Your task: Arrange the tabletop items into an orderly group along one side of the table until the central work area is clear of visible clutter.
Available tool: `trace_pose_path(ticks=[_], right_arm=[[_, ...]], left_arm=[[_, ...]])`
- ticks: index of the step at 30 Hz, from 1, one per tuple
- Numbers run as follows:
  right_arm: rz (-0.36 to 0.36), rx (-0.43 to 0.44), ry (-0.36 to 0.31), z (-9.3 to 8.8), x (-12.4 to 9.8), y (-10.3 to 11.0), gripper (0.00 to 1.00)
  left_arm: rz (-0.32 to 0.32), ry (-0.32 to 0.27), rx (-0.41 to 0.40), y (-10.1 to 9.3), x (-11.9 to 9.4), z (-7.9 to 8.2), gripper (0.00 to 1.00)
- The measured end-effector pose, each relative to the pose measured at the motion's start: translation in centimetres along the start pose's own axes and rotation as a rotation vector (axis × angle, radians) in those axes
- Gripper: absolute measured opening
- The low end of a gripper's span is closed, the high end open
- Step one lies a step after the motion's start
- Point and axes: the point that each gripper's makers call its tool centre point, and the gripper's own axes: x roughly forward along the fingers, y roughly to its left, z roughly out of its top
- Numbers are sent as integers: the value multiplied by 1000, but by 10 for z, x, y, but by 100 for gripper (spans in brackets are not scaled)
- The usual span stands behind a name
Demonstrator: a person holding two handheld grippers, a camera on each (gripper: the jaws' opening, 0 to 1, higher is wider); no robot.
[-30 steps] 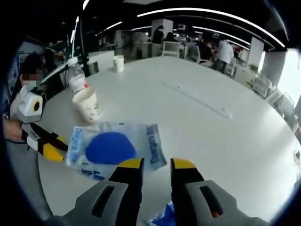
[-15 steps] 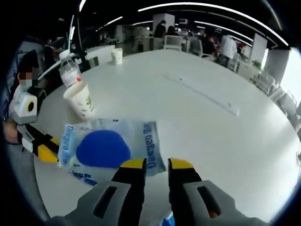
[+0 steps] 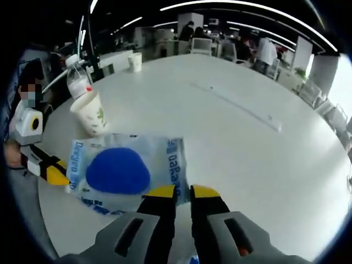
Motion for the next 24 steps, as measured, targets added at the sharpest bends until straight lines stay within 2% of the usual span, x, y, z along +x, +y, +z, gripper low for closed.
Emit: trace_pose_path(ticks=[2, 10, 16, 24], right_arm=[[-6, -1, -5, 1, -3, -1, 0], [-13, 17, 2, -4, -10, 0, 0], [-26, 13, -2, -3, -20, 2, 0], [-45, 39, -52, 0, -40, -2, 0]], left_arm=[[-12, -5, 10, -2, 0, -1, 0], [-12, -16, 26, -2, 0, 2, 0], [-15, -40, 44, 0, 0, 10, 0], [-20, -56, 68, -1, 1, 25, 0]])
